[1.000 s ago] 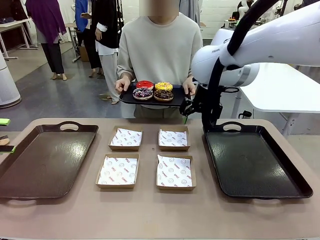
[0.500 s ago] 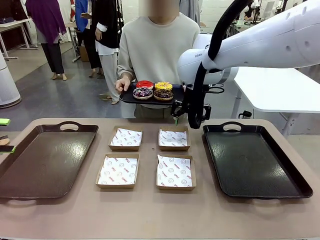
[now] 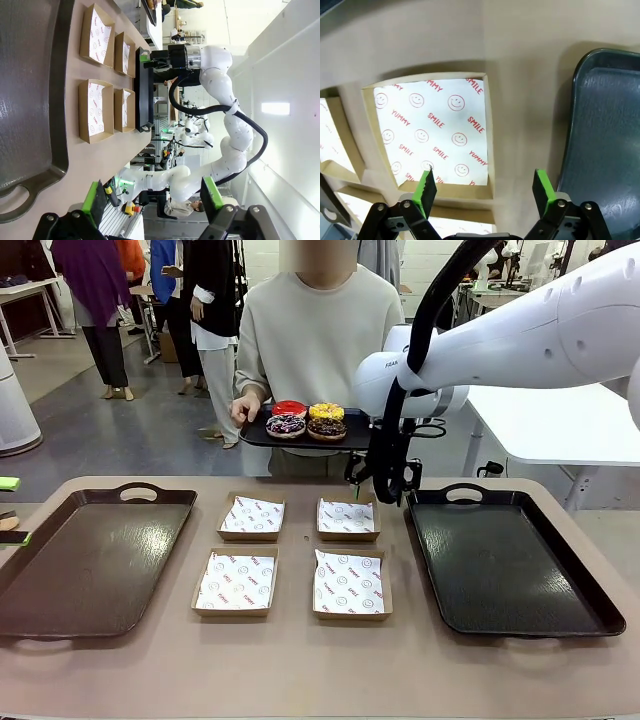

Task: Individually package the donuts and arrange them on the tray.
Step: Pick up one Paper togo box.

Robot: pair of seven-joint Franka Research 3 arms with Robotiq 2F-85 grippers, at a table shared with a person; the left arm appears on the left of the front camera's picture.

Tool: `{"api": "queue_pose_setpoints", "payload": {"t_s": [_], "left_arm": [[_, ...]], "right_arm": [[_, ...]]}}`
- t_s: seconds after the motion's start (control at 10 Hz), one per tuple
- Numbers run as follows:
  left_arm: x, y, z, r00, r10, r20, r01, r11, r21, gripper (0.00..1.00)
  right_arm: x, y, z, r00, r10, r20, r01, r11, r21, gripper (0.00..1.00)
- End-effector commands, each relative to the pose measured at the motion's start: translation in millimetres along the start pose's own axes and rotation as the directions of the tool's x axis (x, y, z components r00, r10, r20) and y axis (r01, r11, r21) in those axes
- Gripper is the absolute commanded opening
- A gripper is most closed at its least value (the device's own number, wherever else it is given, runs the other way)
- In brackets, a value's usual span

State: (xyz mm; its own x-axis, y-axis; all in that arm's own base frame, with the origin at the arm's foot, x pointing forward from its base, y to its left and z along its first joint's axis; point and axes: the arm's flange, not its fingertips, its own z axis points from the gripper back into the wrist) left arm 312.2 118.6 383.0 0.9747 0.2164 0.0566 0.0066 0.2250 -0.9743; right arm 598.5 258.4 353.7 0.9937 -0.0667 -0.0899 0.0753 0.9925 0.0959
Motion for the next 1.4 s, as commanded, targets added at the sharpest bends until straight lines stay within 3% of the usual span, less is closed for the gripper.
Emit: {"api": "queue_pose_setpoints", "payload": {"t_s": [0.0,0.3,0.4,0.5,0.6,0.7,0.9,1.0,1.1,1.3], "left_arm": [[1,-1,0,1.000,-0.003,0.008,0.003,1.000,-0.013,1.00],[1,-1,0,1.000,-0.003,0.008,0.003,1.000,-0.013,1.00],[1,-1,0,1.000,-0.003,0.008,0.003,1.000,-0.013,1.00],[1,-1,0,1.000,-0.003,0.008,0.003,1.000,-0.013,1.00],[1,-1,0,1.000,-0.003,0.008,0.003,1.000,-0.013,1.00],[1,-1,0,1.000,-0.003,0.008,0.003,1.000,-0.013,1.00],[1,-1,0,1.000,-0.003,0.008,0.003,1.000,-0.013,1.00],[1,-1,0,1.000,-0.003,0.008,0.003,1.000,-0.013,1.00],[1,-1,0,1.000,-0.003,0.008,0.003,1.000,-0.013,1.00],[1,-1,0,1.000,-0.003,0.008,0.003,1.000,-0.013,1.00]], "right_arm": [[9,4,-11,1.000,0.016,-0.024,-0.017,0.999,-0.047,1.00],[11,1,-29,0.998,0.030,-0.060,-0.034,0.997,-0.066,1.00],[11,1,-32,0.997,0.057,-0.049,-0.060,0.996,-0.068,0.92],[11,2,-31,0.996,0.074,-0.045,-0.077,0.995,-0.071,0.41],[10,3,-30,0.996,0.078,-0.036,-0.080,0.994,-0.072,0.33],[9,4,-29,0.996,0.080,-0.030,-0.082,0.994,-0.076,0.00],[11,4,-30,0.996,0.091,-0.019,-0.092,0.993,-0.080,0.00],[12,4,-30,0.995,0.098,-0.007,-0.098,0.992,-0.078,0.13],[12,4,-31,0.995,0.099,-0.005,-0.099,0.992,-0.077,0.02],[12,3,-31,0.995,0.100,-0.008,-0.100,0.992,-0.074,0.00]]}}
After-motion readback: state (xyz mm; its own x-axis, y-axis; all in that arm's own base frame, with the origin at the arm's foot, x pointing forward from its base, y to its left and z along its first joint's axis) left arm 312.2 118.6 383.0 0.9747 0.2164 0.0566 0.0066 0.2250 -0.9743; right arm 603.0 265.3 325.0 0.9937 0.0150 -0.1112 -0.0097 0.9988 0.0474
